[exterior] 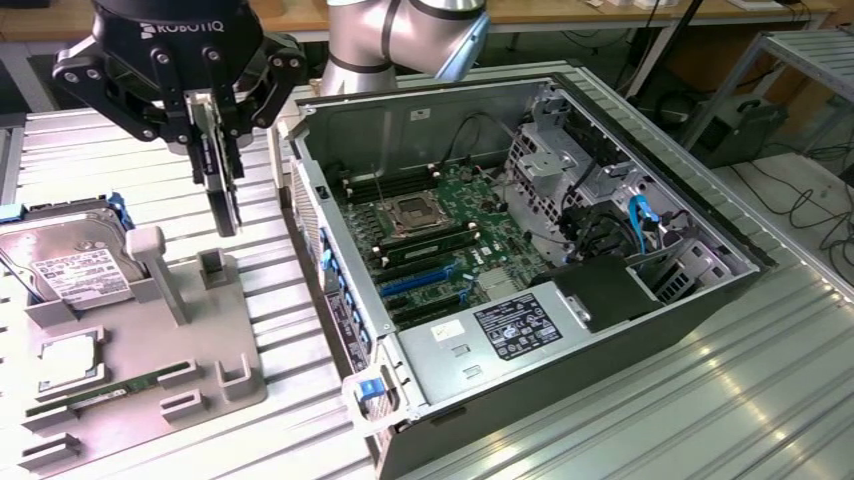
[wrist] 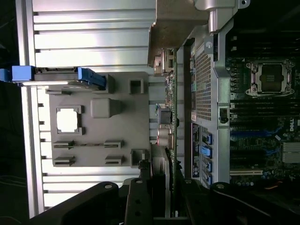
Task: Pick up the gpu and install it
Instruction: 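Pick up the gpu and move the gpu toward the slot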
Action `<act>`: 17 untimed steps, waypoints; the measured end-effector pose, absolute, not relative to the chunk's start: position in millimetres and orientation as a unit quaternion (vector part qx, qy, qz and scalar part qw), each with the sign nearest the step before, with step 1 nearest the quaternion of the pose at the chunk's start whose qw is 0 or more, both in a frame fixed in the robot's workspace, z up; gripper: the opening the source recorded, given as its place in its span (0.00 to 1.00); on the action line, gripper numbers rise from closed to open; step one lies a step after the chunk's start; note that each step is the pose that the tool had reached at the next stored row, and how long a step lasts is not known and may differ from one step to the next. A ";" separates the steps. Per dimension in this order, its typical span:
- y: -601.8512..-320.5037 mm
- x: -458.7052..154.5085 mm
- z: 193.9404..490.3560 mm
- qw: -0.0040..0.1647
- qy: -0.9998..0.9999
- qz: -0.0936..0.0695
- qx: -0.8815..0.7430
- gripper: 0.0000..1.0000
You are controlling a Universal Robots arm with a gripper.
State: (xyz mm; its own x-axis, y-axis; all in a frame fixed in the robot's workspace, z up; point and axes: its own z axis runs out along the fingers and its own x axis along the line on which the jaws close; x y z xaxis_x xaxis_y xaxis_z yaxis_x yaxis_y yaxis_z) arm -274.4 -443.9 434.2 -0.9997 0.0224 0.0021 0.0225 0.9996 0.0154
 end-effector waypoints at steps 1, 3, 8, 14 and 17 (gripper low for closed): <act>-444.0 -274.0 434.2 0.001 -1.000 -0.008 -0.011 0.28; -444.0 -273.3 434.2 0.001 -1.000 -0.008 -0.011 0.28; -444.0 -271.3 434.2 0.001 -1.000 -0.008 -0.011 0.28; -444.0 -268.7 434.2 0.001 -1.000 -0.008 -0.011 0.28; -444.0 -267.5 434.2 0.001 -1.000 -0.008 -0.011 0.28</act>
